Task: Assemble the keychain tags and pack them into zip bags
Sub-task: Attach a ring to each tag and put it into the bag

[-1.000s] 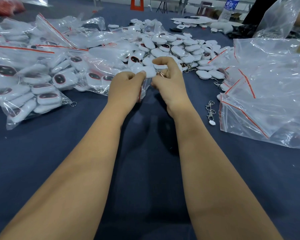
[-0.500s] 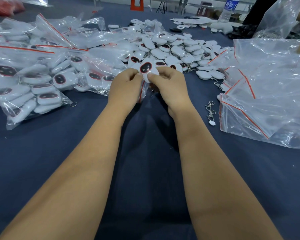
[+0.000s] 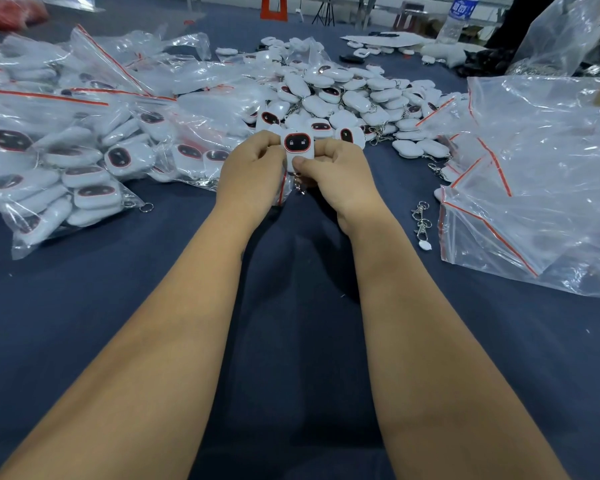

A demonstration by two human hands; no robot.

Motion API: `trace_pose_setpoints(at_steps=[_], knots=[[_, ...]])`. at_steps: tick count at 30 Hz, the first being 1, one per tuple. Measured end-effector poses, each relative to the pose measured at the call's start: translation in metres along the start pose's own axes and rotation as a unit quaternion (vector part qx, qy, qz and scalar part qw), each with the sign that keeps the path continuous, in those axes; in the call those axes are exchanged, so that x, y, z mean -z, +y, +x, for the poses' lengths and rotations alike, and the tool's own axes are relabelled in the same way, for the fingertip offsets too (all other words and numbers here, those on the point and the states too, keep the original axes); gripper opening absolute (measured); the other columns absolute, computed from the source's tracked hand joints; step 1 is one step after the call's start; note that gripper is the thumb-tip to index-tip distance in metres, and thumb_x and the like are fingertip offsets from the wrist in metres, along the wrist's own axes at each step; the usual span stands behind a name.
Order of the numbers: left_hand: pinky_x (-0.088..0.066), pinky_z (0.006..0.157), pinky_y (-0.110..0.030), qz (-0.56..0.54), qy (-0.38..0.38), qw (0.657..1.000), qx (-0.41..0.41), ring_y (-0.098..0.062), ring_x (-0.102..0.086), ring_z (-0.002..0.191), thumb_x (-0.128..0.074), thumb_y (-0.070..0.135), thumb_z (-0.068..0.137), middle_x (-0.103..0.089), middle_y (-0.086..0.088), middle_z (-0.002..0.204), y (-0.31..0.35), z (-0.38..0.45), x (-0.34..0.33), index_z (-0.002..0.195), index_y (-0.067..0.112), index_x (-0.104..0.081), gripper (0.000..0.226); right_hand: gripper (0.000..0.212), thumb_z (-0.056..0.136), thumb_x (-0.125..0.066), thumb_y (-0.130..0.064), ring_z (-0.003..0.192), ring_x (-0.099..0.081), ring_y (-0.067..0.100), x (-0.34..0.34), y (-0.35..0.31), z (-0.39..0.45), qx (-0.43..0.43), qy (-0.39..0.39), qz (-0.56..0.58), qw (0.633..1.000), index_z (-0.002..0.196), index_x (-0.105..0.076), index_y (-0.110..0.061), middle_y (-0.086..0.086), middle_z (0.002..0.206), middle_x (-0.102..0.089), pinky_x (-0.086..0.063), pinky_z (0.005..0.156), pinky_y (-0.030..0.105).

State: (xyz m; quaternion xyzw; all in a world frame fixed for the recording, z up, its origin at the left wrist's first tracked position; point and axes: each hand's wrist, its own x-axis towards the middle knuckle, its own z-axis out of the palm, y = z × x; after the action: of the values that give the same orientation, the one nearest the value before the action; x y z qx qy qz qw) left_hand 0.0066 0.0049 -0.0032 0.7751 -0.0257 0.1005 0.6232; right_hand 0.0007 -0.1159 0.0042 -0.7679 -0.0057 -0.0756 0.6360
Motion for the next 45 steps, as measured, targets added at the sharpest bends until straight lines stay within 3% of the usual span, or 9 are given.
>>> trace_pose_setpoints(at_steps=[6,11,14,18,21,25,31,37,45], knots=[[-0.032,0.062,-0.030,0.009,-0.010,1.000,0.004,-0.013,-0.038,0.062,-0.053,0.024,0.088,-0.042,0.012,0.058,-0.0011,0.0007,0.0002,0.065,0.023,-0.047,0.024,0.013,0.088,-0.065,-0.001,0.074,-0.068,0.010,0.0003,-0.0005,-0.0004,-0.008,-0.009,0.009,1.000,0.100,-0.069,-0.005,0.002,0.078,-0.073,-0.056,0.076,0.022],[-0.037,0.067,-0.032,0.031,-0.003,0.999,-0.006,-0.014,-0.045,0.067,-0.054,0.026,0.091,-0.051,0.008,0.068,-0.0034,0.0030,-0.0008,0.085,0.009,-0.060,0.019,0.025,0.088,-0.062,-0.004,0.077,-0.059,0.014,-0.0033,-0.0029,-0.0006,-0.008,-0.013,-0.007,1.000,0.112,-0.066,-0.007,0.010,0.084,-0.064,-0.050,0.072,0.023],[-0.036,0.067,-0.032,0.045,-0.006,0.999,-0.016,-0.013,-0.044,0.068,-0.052,0.027,0.093,-0.050,0.009,0.069,-0.0039,0.0025,-0.0009,0.086,0.010,-0.059,0.020,0.025,0.091,-0.056,-0.007,0.083,-0.058,0.016,-0.0025,-0.0041,0.0008,-0.013,-0.016,0.011,1.000,0.113,-0.067,-0.008,0.011,0.092,-0.063,-0.051,0.083,0.032],[-0.035,0.064,-0.030,0.048,-0.004,0.999,-0.013,-0.011,-0.043,0.066,-0.052,0.026,0.092,-0.048,0.011,0.065,-0.0042,0.0027,-0.0008,0.088,0.010,-0.059,0.018,0.016,0.095,-0.053,-0.010,0.080,-0.056,0.014,-0.0017,-0.0044,-0.0010,-0.007,-0.012,0.004,1.000,0.095,-0.068,-0.013,0.006,0.086,-0.061,-0.048,0.075,0.029],[-0.035,0.064,-0.031,0.049,-0.006,0.999,-0.009,-0.012,-0.043,0.066,-0.052,0.026,0.090,-0.049,0.011,0.065,-0.0037,0.0023,-0.0003,0.089,0.009,-0.060,0.018,0.029,0.093,-0.053,-0.010,0.070,-0.047,0.012,-0.0019,-0.0036,-0.0015,-0.007,-0.005,-0.001,1.000,0.068,-0.056,-0.023,-0.003,0.069,-0.051,-0.039,0.063,0.023],[-0.035,0.064,-0.032,0.052,-0.009,0.999,-0.010,-0.014,-0.042,0.066,-0.053,0.026,0.089,-0.049,0.006,0.066,-0.0033,0.0017,0.0003,0.085,0.008,-0.058,0.019,0.039,0.093,-0.054,-0.011,0.059,-0.038,0.006,-0.0019,-0.0017,-0.0002,-0.008,0.001,-0.007,1.000,0.057,-0.045,-0.026,-0.016,0.052,-0.042,-0.033,0.056,0.020],[-0.036,0.066,-0.033,0.051,-0.016,0.999,-0.010,-0.014,-0.043,0.068,-0.055,0.035,0.091,-0.049,0.004,0.070,-0.0046,0.0020,0.0002,0.080,0.015,-0.055,0.023,0.023,0.092,-0.055,-0.011,0.073,-0.050,0.013,-0.0026,-0.0038,-0.0005,-0.003,-0.009,0.008,1.000,0.071,-0.061,-0.019,-0.003,0.070,-0.057,-0.042,0.070,0.030],[-0.033,0.060,-0.031,0.041,-0.013,0.999,-0.009,-0.007,-0.038,0.055,-0.053,0.034,0.090,-0.045,0.018,0.051,-0.0064,0.0026,-0.0006,0.061,0.029,-0.041,0.032,0.016,0.090,-0.054,-0.005,0.082,-0.060,0.017,-0.0025,-0.0044,-0.0003,-0.007,-0.018,0.046,0.999,0.092,-0.069,-0.009,0.008,0.085,-0.066,-0.050,0.083,0.034],[-0.033,0.055,-0.026,0.073,-0.009,0.996,-0.057,-0.002,-0.038,0.051,-0.051,0.034,0.093,-0.047,0.016,0.056,-0.0065,0.0016,0.0001,0.075,0.017,-0.046,0.025,0.022,0.088,-0.053,-0.002,0.069,-0.060,0.010,-0.0028,-0.0029,-0.0008,0.002,-0.023,0.044,0.999,0.081,-0.070,-0.014,-0.003,0.070,-0.066,-0.049,0.069,0.023]])
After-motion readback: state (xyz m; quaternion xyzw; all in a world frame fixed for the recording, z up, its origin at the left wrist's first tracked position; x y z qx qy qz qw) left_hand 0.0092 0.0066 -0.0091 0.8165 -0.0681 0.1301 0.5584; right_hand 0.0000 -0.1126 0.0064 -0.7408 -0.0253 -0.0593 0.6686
